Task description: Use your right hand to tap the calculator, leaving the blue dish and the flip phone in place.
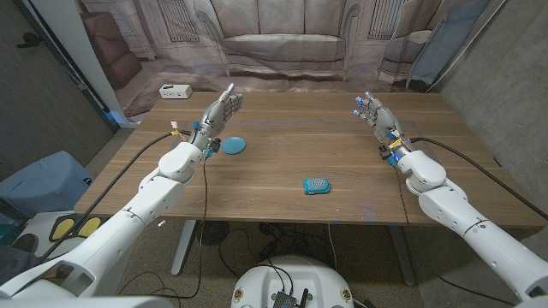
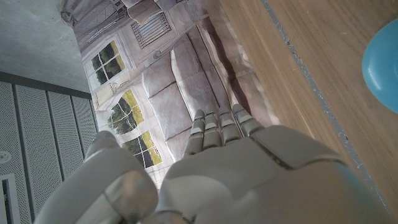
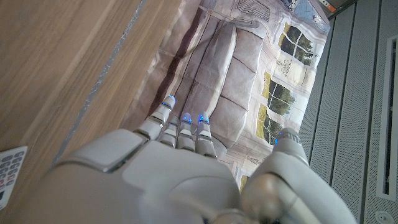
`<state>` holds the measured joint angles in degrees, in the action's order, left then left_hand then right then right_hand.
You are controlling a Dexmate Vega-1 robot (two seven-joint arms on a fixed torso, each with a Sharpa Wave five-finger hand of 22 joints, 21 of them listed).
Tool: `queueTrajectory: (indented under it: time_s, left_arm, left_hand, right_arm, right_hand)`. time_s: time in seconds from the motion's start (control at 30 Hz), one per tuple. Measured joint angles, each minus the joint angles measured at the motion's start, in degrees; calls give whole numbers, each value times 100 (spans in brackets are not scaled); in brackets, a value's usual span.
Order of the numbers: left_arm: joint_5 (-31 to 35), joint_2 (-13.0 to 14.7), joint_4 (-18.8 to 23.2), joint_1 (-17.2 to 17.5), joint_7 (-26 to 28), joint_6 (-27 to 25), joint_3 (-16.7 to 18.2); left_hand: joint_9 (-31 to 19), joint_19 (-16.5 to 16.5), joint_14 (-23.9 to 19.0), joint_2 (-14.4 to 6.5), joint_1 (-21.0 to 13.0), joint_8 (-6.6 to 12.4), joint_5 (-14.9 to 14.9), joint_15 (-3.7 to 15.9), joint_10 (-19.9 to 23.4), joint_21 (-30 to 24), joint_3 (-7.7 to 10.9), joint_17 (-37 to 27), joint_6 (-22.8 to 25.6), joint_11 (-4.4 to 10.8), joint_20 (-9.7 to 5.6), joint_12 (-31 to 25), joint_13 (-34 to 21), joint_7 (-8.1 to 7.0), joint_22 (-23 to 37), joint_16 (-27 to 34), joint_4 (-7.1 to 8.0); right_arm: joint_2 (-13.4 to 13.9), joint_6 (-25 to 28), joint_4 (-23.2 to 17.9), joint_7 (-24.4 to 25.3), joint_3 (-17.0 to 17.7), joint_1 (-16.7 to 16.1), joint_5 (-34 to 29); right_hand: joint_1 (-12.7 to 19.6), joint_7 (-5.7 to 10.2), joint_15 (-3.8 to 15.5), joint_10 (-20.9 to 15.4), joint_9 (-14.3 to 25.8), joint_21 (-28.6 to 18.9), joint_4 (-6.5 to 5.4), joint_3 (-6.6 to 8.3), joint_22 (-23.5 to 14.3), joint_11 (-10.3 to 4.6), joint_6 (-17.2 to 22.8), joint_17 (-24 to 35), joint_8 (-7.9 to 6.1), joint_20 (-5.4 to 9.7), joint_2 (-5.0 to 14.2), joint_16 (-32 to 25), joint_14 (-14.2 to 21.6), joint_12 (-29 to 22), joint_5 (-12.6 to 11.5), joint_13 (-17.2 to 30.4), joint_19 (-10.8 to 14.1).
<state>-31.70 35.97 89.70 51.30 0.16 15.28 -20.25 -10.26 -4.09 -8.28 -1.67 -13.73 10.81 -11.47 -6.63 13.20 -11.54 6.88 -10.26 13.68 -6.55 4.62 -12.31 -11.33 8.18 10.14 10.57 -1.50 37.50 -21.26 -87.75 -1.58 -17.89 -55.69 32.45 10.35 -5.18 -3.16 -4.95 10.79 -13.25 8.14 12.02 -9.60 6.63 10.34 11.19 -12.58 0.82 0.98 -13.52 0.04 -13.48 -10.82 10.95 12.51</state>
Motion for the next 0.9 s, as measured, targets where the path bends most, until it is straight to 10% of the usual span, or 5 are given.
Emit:
queueTrajectory:
  time_s: [0.9]
  left_arm:
    - [-284, 138, 12, 114, -330, 32, 59]
  left_hand:
    - [0, 0, 0, -38, -38, 0, 0, 0, 0, 0, 26, 0, -20, 0, 0, 0, 0, -21, 0, 0, -25]
  right_arm:
    - [-132, -73, -13, -299, -54, -167, 399]
  right_hand:
    - [0, -44, -12, -68, 0, 41, 0, 0, 0, 13, -115, 15, 72, -12, 0, 0, 88, 35, 0, 0, 91]
